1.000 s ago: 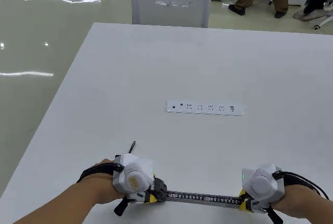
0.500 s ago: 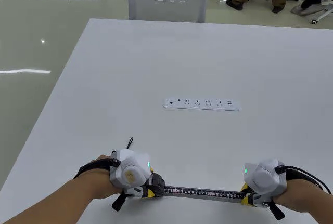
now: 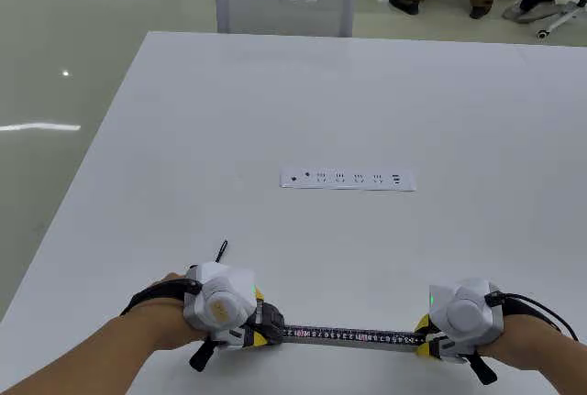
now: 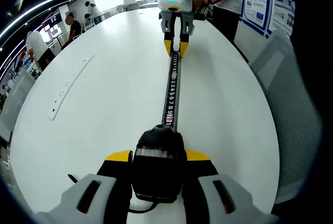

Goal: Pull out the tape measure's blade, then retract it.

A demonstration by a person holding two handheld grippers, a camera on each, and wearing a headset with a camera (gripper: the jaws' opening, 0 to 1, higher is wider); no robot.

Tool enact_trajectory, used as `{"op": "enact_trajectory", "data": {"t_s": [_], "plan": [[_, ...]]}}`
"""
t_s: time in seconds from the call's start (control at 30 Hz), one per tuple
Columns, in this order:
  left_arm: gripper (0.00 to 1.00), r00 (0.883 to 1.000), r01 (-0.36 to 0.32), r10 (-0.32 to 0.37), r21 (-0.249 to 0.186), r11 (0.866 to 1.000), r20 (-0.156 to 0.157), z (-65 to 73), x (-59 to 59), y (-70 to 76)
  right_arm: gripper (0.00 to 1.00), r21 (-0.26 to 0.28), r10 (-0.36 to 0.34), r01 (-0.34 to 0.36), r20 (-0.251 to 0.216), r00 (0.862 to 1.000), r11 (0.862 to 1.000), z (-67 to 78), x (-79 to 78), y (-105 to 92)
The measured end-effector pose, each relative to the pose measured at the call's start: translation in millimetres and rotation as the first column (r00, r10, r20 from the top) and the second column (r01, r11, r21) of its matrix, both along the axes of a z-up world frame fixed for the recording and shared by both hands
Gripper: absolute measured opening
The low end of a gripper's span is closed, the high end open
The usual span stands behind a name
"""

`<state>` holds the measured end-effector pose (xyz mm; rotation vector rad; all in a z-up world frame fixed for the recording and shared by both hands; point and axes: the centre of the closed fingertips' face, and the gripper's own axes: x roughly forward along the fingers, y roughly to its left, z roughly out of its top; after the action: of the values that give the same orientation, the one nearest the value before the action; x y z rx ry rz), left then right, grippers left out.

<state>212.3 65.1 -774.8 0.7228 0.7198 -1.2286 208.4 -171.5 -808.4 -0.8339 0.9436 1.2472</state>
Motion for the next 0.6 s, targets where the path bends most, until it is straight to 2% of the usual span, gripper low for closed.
{"op": "enact_trajectory", "data": {"t_s": [0.07, 0.13, 0.3, 0.33, 0.37, 0.4, 0.43, 0.5, 0.53, 0.6], "plan": [[0.32, 1.000, 0.017, -0.017, 0.003, 1.000, 0.012, -0.4, 0.2, 0.1, 0.15, 0.000, 0.005, -0.005, 0.004, 1.000, 1.000, 0.0, 1.5, 0.0], [0.32, 1.000, 0.006, -0.006, -0.002, 1.000, 0.005, 0.2, 0.4, 0.0, 0.15, 0.004, 0.002, -0.002, 0.006, 1.000, 1.000, -0.7, 2.3, -0.4], [0.32, 1.000, 0.009, -0.009, 0.000, 1.000, 0.014, 0.6, 0.9, -0.3, 0.16, -0.001, 0.004, -0.004, 0.025, 1.000, 1.000, -1.8, 3.0, -0.9], [0.33, 1.000, -0.012, 0.013, -0.003, 1.000, 0.007, 1.4, 2.4, 0.3, 0.16, 0.001, 0.002, -0.002, 0.032, 0.999, 1.000, -1.2, 2.5, 0.1], [0.36, 0.997, -0.070, 0.070, -0.003, 0.998, 0.019, 1.7, 8.3, 4.0, 0.16, 0.005, -0.008, 0.008, 0.035, 0.999, 1.000, -0.9, 2.6, 0.0], [0.42, 0.994, -0.100, 0.100, -0.021, 0.995, 0.033, 4.4, 14.0, 5.5, 0.16, 0.010, -0.024, 0.024, 0.037, 0.999, 1.000, -0.4, 2.2, -0.3], [0.48, 0.990, -0.143, 0.144, -0.062, 0.988, 0.014, 8.7, 16.4, 6.5, 0.17, 0.011, -0.037, 0.037, 0.054, 0.998, 0.999, -0.3, 4.2, -1.8], [0.58, 0.984, -0.177, 0.177, -0.099, 0.979, -0.009, 14.8, 17.1, 10.8, 0.24, 0.019, -0.070, 0.069, 0.064, 0.995, 0.997, 0.0, 6.4, -2.4], [0.67, 0.980, -0.198, 0.201, -0.115, 0.973, 0.007, 19.4, 20.4, 15.3, 0.29, 0.022, -0.075, 0.074, 0.062, 0.995, 0.997, 1.6, 3.6, -3.2], [0.74, 0.975, -0.219, 0.222, -0.131, 0.967, 0.009, 25.4, 17.9, 24.5, 0.34, 0.043, -0.096, 0.092, 0.092, 0.991, 0.995, 5.3, 6.0, -4.7]]}}
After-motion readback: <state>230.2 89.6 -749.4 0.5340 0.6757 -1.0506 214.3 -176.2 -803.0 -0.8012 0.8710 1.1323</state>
